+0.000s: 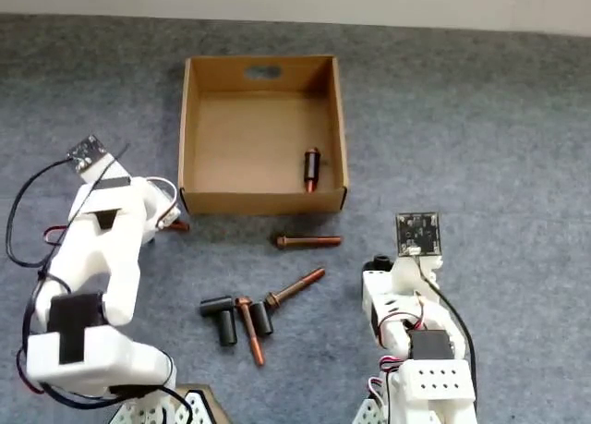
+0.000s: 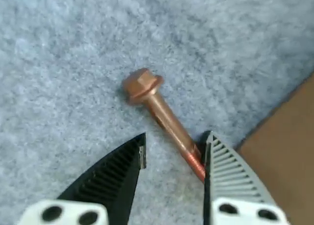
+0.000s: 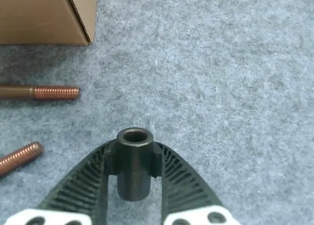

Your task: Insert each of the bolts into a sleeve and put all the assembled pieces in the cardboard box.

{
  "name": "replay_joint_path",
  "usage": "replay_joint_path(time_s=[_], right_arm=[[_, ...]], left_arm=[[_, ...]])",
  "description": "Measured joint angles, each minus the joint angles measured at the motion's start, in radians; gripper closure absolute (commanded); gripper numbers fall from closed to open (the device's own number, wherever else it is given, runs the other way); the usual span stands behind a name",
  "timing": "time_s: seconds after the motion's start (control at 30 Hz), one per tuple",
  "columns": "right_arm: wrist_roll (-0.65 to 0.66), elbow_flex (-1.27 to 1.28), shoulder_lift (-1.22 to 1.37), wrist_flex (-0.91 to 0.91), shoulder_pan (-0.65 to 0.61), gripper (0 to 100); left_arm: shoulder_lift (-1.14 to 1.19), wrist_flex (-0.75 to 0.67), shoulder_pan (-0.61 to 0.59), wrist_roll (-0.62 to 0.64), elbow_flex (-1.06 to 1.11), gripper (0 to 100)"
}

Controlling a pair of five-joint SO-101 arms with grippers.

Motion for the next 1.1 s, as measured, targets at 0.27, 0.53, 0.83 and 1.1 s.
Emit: replay_joint_path(time_s=[0.27, 0.53, 0.83, 1.1], right_arm=[[0.000, 0.000, 0.000, 0.000, 0.000, 99.2], [0.000, 0.000, 0.000, 0.000, 0.000, 99.2], [0.000, 0.000, 0.000, 0.000, 0.000, 99.2], [0.000, 0.000, 0.000, 0.000, 0.000, 99.2]], left_arm=[[0.135, 0.201, -0.017, 0.031, -0.210, 100], [0.147, 0.385, -0.023, -0.104, -0.259, 99], [0.147, 0.612, -0.023, -0.824, -0.285, 99], [0.017, 0.566, -0.015, -0.927, -0.138, 99]])
